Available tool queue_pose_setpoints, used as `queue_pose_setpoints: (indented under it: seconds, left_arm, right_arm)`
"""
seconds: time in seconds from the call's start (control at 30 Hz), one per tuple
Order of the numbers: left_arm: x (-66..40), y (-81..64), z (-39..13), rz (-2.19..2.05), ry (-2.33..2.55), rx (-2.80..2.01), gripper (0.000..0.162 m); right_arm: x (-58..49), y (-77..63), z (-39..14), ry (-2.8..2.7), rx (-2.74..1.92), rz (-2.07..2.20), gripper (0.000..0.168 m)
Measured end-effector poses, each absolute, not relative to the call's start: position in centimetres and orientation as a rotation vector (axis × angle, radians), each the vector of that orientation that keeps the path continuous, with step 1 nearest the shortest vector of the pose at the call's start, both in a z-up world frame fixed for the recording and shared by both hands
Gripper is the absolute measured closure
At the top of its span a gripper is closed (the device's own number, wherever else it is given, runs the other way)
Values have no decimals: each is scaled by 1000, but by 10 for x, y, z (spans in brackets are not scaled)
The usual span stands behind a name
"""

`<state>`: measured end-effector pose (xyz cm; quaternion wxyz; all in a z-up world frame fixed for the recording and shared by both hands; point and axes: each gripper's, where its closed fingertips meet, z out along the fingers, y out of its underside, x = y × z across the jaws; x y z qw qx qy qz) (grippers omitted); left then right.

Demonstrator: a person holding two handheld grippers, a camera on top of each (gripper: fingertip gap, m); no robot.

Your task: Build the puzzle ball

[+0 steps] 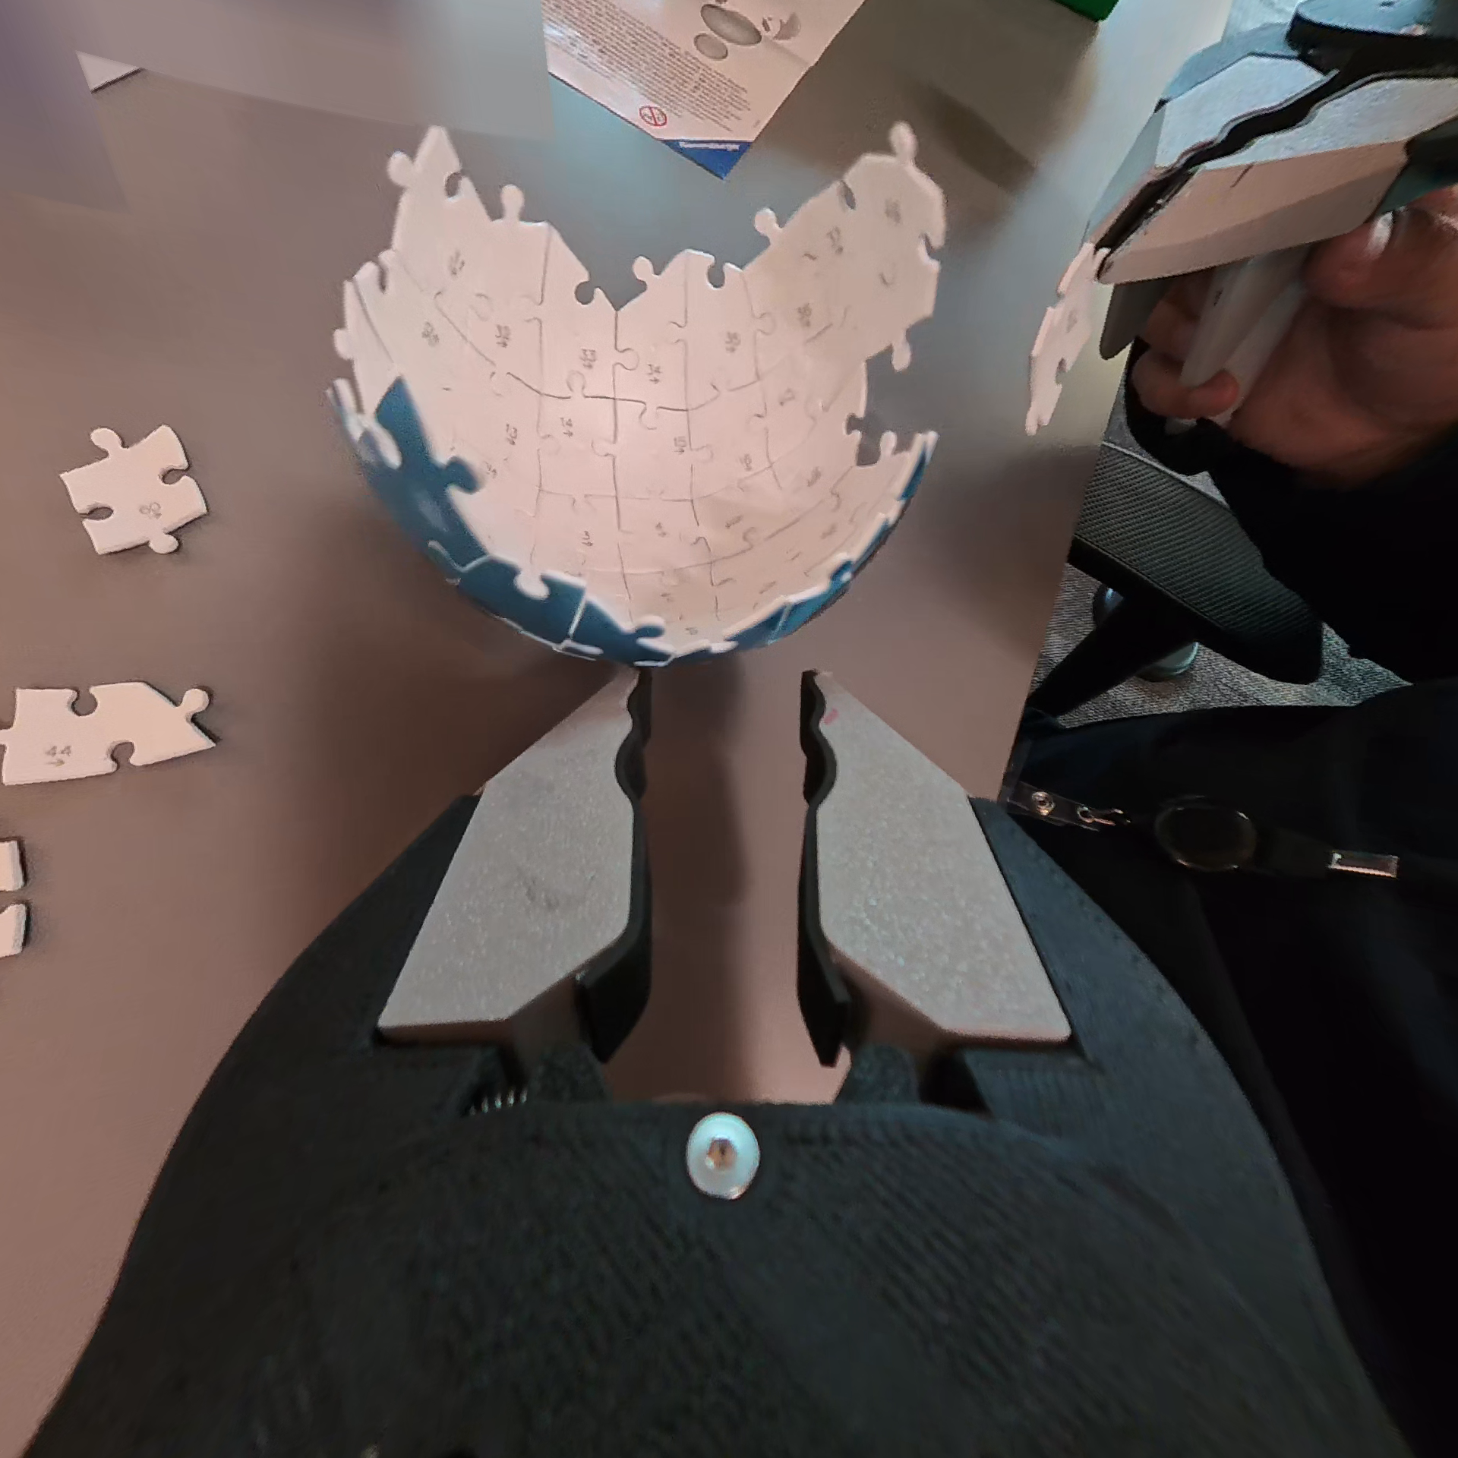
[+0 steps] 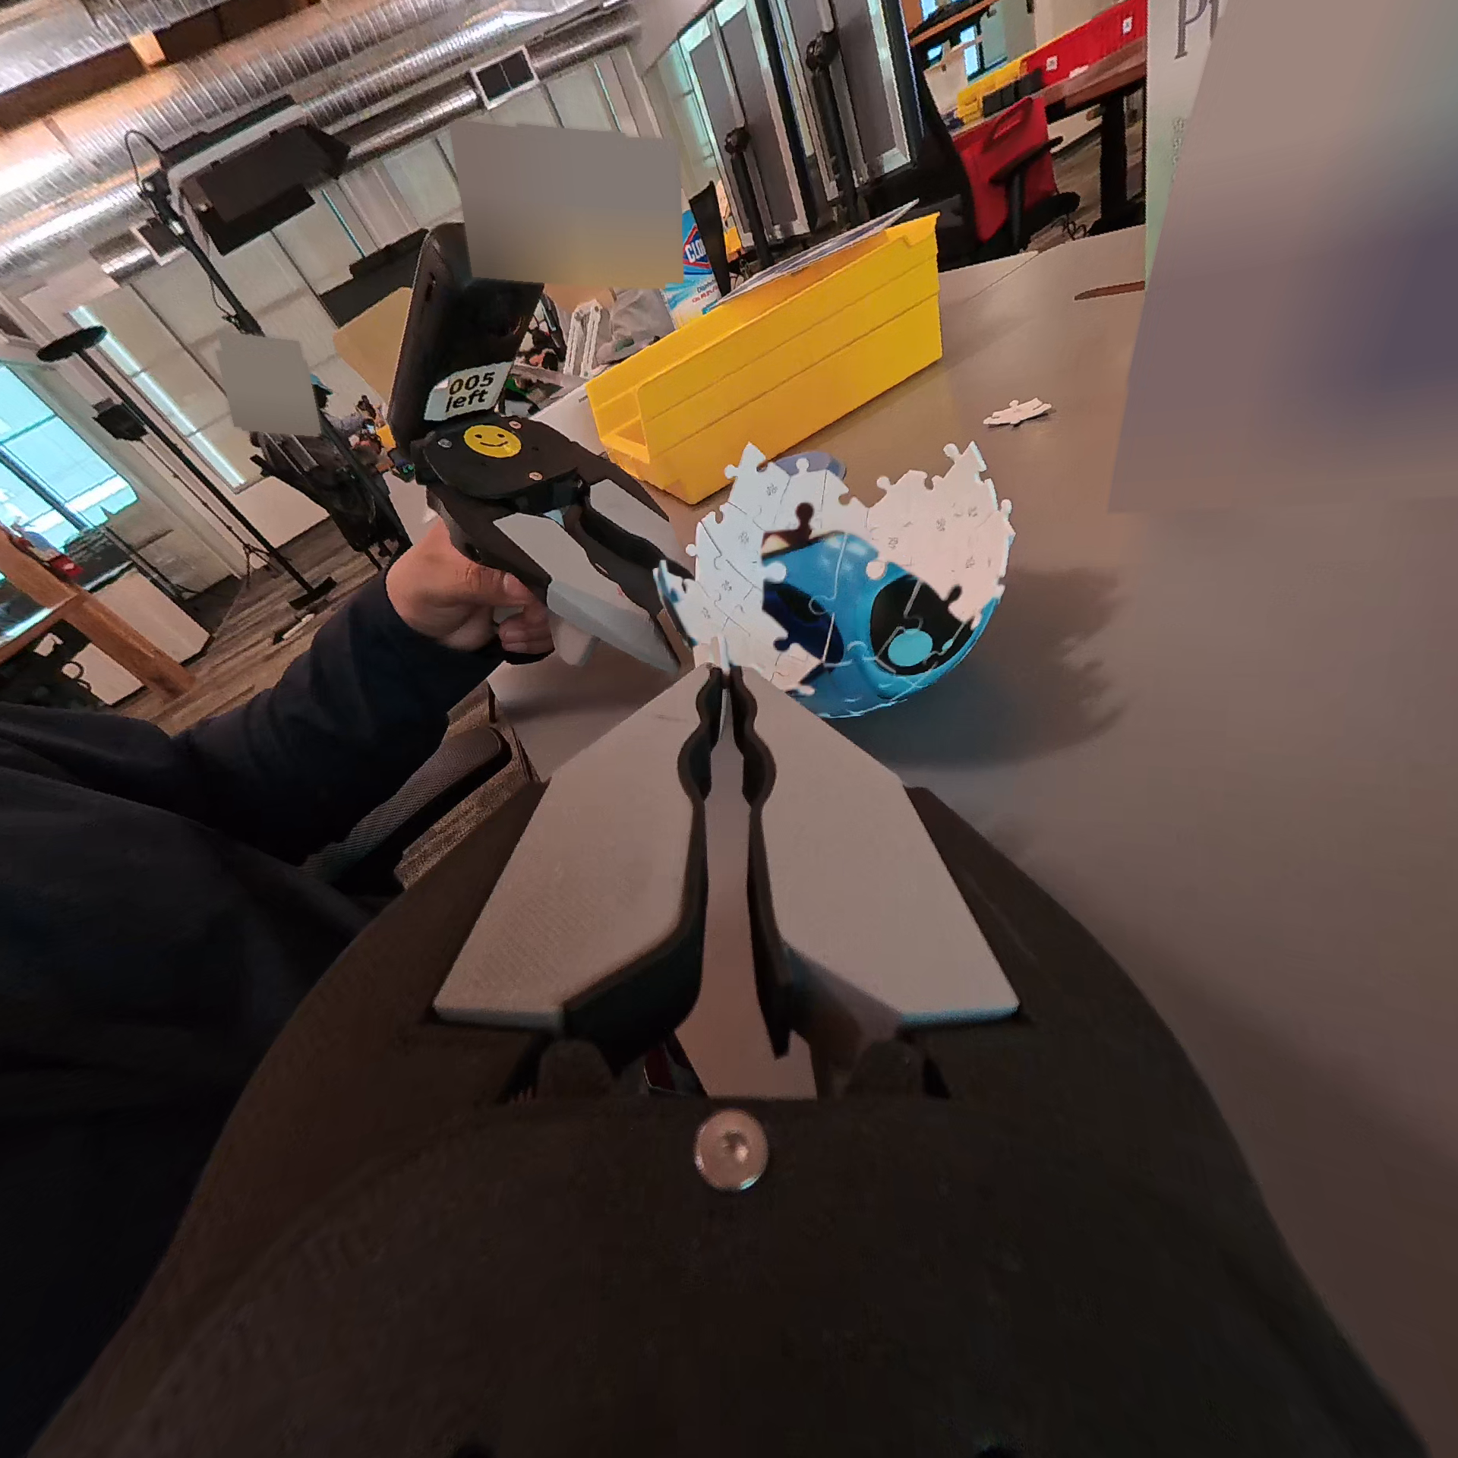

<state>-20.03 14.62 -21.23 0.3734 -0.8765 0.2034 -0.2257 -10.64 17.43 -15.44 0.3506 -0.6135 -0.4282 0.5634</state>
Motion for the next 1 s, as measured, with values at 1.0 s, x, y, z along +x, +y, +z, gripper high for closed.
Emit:
queue_pose_setpoints:
  seconds: [1.0]
  left_arm:
    - [-198, 147, -211, -568, 528, -2238, 126]
  right_arm:
    - [-108, 179, -153, -1006, -1589, 1511, 168]
